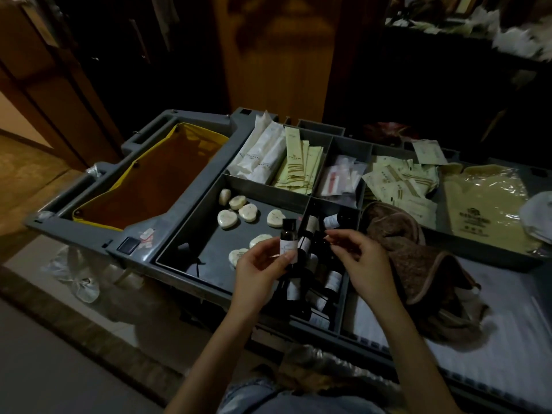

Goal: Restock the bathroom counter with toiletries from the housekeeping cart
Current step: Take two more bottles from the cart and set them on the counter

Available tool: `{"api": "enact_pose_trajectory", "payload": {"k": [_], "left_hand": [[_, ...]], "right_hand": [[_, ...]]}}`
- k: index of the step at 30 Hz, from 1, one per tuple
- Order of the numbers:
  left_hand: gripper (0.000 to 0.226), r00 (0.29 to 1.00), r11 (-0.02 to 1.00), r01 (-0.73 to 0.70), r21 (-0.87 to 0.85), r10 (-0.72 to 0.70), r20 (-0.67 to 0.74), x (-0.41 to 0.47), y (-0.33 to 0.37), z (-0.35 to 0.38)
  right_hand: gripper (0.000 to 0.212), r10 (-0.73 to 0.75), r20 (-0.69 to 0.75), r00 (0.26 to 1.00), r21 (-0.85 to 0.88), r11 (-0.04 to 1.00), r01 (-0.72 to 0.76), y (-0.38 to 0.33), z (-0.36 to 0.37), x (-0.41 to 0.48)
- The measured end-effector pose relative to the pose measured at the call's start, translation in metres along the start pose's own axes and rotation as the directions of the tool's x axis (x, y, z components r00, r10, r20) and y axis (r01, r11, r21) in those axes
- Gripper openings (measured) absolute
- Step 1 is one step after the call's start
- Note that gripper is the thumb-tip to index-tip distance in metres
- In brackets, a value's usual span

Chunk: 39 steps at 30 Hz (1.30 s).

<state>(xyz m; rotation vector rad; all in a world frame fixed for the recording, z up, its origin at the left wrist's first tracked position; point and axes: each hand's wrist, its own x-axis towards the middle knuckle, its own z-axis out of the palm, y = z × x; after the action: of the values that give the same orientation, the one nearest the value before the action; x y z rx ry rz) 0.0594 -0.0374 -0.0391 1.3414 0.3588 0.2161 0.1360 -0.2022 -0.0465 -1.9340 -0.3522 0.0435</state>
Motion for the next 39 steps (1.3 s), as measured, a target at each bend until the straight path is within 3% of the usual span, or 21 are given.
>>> {"api": "enact_pose_trajectory", "payload": {"k": [5,9,12,16,24,39], "left_hand": [[0.018,1.0,1.0,0.003,0.003,-0.003,0.007,0.001,0.0,-0.002],[0.022,1.0,0.999,-0.019,0.03,0.019,0.004,0.0,-0.001,-0.002],[0.022,1.0,0.999,-0.022,0.037,0.022,-0.006,0.0,-0.001,-0.002],[0.024,0.999,0.998,-0.037,0.041,0.037,0.004,-0.002,0.001,-0.001],[0.023,0.998,0.998,-0.055,0.025,0.054,0.031,-0.003,0.001,-0.001],[0.025,0.997,0.998,-0.054,0.026,0.052,0.05,-0.001,-0.003,-0.002]], "right_hand": [[0.032,-0.06,0.135,0.989,-0.472,0.874,0.117,0.003,0.003,0.002],[0.046,0.028,0.245,0.969,-0.612,0.78,0.132,-0.003,0.01,0.006],[0.044,0.062,0.244,0.968,-0.701,0.701,0.132,-0.007,0.014,0.01],[0.034,0.086,0.24,0.967,-0.773,0.619,0.137,-0.01,0.02,0.014],[0.038,0.222,0.318,0.922,-0.832,0.531,0.159,-0.009,0.025,0.022],[0.057,0.231,0.338,0.912,-0.733,0.673,0.101,-0.011,0.02,0.024]]}}
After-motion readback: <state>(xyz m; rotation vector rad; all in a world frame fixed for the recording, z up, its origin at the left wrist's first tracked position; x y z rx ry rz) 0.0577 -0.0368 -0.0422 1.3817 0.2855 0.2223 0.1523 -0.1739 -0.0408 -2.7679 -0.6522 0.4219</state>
